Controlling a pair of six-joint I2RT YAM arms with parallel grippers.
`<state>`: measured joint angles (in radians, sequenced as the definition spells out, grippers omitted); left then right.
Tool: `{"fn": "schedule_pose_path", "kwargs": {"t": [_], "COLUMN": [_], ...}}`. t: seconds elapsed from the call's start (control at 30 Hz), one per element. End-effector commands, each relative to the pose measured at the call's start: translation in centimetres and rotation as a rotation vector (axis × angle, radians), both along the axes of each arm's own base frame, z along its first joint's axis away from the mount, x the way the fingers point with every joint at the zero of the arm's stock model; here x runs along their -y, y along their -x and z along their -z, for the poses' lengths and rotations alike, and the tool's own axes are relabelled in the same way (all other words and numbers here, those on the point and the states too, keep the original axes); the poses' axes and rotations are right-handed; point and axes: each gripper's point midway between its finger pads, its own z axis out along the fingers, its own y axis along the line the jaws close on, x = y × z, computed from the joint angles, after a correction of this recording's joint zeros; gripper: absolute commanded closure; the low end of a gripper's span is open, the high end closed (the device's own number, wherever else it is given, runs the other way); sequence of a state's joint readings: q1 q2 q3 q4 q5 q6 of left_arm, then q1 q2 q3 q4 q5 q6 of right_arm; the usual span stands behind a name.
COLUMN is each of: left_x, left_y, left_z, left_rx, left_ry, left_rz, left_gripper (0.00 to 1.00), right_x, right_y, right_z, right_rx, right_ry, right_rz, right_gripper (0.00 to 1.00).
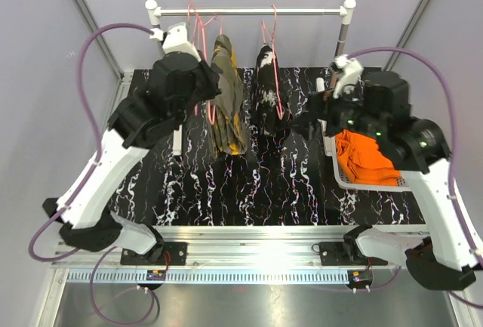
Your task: Remove the trousers from the hanger
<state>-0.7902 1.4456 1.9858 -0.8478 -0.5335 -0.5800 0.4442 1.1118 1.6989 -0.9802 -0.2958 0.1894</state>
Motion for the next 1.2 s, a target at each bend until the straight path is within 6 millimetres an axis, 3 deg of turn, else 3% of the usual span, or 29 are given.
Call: {"fn": "schedule_pose_path", "kwargs": {"t": [0.0,0.03,0.07,0.1,0.2,0.33,0.4,0.53,0.8,1.07,1.17], "left_x": [-1.4,-1.0,-1.2,-1.2,-1.2,-1.0,-1.6,-1.7,-1.9,-2.2,-2.1], "left_y": [2.8,3.5,4.5,4.9,6.6,8.3,8.7,9.8,10.8,12.0,12.2], "left_z": [-7.7,-8.4,-8.4,-8.7,-10.0,-11.4,-11.6,-12.9,-14.8,-16.1,-16.0], "left_rx": [0.167,0.185,0.19,0.191,0.211,0.238,0.248,0.27,0.292,0.294,0.287], "left_ry": [0.306,0.34,0.355,0.383,0.435,0.505,0.529,0.589,0.655,0.733,0.77], "left_rz": [0.002,0.028,0.057,0.063,0.101,0.129,0.109,0.118,0.126,0.154,0.159], "left_gripper": [1.0,1.0,1.0,1.0,1.0,1.0,1.0,1.0,1.0,1.0,1.0], "right_x": [-1.4,-2.3,-4.3,-3.9,-6.8,-9.6,-9.6,-12.5,-13.9,-14.1,-14.7], "right_y": [-1.8,-2.3,-1.3,-1.8,-0.8,0.2,0.2,2.1,2.9,2.7,2.0], "right_z": [0.2,0.0,-0.3,-0.8,-1.5,-0.5,0.0,3.1,12.4,16.5,16.5], "right_rx": [0.099,0.129,0.158,0.206,0.306,0.366,0.386,0.391,0.379,0.44,0.509], "right_ry": [0.114,0.102,0.086,0.082,0.019,-0.046,-0.048,-0.049,0.059,0.102,0.092], "right_rz": [0.007,0.004,-0.046,0.027,0.035,0.097,0.179,0.131,0.085,0.053,0.074], "right_gripper": [0.01,0.01,0.01,0.01,0.03,0.03,0.03,0.0,0.01,0.0,0.01]}}
